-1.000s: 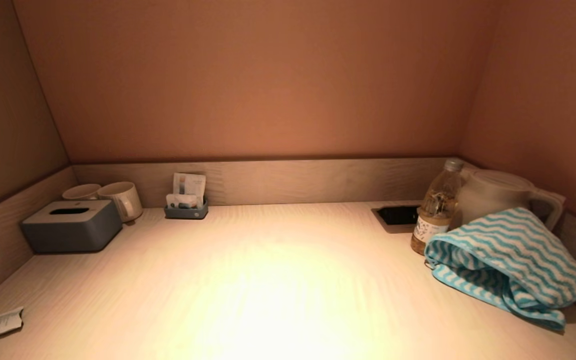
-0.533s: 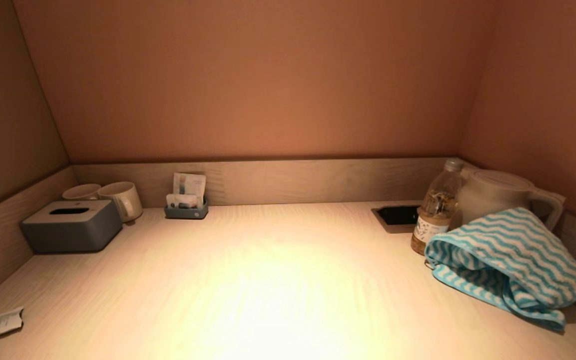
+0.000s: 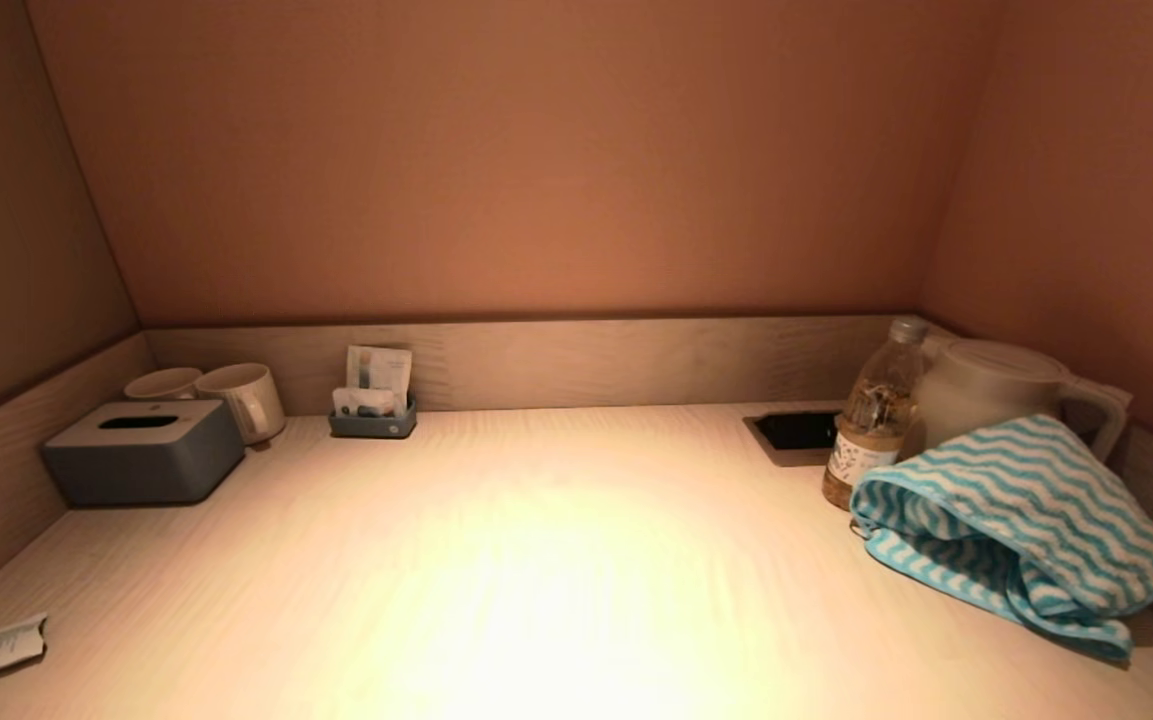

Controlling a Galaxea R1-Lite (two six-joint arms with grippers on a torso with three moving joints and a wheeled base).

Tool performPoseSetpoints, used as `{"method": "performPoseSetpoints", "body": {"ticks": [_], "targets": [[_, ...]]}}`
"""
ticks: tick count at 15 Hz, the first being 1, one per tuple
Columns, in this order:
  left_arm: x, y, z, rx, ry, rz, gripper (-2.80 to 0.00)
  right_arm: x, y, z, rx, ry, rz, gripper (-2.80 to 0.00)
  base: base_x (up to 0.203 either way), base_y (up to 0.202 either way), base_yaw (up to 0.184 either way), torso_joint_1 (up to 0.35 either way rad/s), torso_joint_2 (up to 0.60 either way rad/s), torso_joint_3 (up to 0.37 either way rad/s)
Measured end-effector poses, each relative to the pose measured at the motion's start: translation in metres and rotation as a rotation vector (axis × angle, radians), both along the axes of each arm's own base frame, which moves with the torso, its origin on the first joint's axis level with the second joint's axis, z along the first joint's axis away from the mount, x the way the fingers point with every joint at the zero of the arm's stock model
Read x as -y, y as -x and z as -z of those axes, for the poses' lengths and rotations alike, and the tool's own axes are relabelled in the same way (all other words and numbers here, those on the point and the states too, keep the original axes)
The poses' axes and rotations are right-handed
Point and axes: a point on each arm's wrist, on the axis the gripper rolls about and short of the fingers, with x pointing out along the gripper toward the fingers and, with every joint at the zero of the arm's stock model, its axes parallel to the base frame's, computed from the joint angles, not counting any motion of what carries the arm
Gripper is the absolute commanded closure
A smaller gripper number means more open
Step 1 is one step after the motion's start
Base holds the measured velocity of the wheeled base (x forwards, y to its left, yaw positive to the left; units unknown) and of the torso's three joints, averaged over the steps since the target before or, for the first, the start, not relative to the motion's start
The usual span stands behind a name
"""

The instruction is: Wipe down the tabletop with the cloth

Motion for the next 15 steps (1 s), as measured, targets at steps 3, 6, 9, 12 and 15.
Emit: {"method": "performPoseSetpoints", "body": {"ticks": [3, 6, 9, 12, 15], "targets": [[0.000, 0.000, 0.000, 0.000, 0.000, 0.000, 0.00, 0.000, -0.001, 0.006, -0.057, -0.005, -0.006, 0.00, 0.000, 0.000, 0.000, 0.000, 0.00, 0.000], [0.000, 0.000, 0.000, 0.000, 0.000, 0.000, 0.00, 0.000, -0.002, 0.012, -0.116, -0.014, -0.016, 0.00, 0.000, 0.000, 0.000, 0.000, 0.00, 0.000], [0.000, 0.000, 0.000, 0.000, 0.000, 0.000, 0.00, 0.000, -0.002, 0.018, -0.172, -0.034, -0.022, 0.00, 0.000, 0.000, 0.000, 0.000, 0.00, 0.000], [0.000, 0.000, 0.000, 0.000, 0.000, 0.000, 0.00, 0.000, -0.002, 0.021, -0.202, -0.060, -0.024, 0.00, 0.000, 0.000, 0.000, 0.000, 0.00, 0.000], [0.000, 0.000, 0.000, 0.000, 0.000, 0.000, 0.00, 0.000, -0.002, 0.021, -0.204, -0.069, -0.024, 0.00, 0.000, 0.000, 0.000, 0.000, 0.00, 0.000]]}}
